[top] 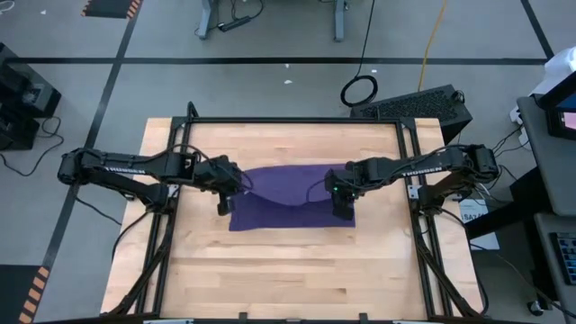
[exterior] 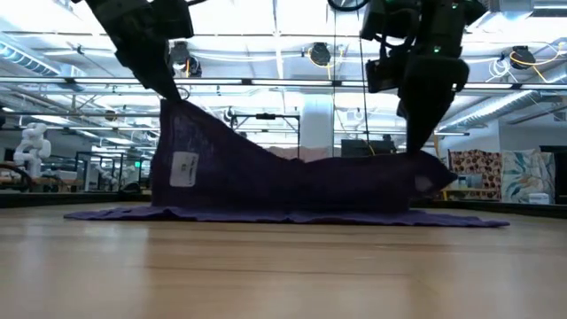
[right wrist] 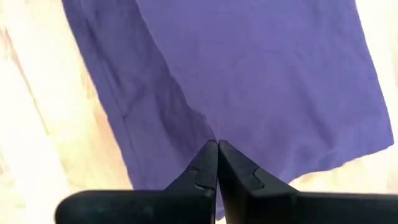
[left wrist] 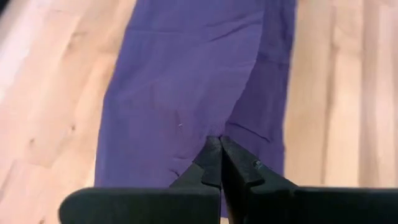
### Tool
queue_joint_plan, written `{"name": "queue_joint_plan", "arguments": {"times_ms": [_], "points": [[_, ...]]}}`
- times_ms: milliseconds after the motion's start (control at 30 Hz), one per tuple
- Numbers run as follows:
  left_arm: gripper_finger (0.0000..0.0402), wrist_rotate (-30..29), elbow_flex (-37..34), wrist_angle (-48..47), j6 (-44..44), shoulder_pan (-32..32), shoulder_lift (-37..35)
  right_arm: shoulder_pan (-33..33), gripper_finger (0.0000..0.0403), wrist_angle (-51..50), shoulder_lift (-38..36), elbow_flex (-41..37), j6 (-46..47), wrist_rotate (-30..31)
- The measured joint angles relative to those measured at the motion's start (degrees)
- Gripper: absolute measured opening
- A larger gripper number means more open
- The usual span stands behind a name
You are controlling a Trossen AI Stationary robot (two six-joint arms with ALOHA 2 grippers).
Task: Roll towel into tight, uniform cylinder
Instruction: Fold the purple towel on the table
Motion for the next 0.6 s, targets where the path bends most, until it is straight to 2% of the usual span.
{"name": "queue_joint_plan", "arguments": {"times_ms": [433,600], "points": [[0.0,-4.9,0.0,-1.4,-2.9,-4.6,0.1,7.2,0.0,-0.8,0.2,0.0,9.7,-1.4],[0.0,-5.1,0.0,-1.5,-2.9,-5.3,0.9,9.1,0.0,-0.7,0.3,0.0,12.8,-1.2]]}}
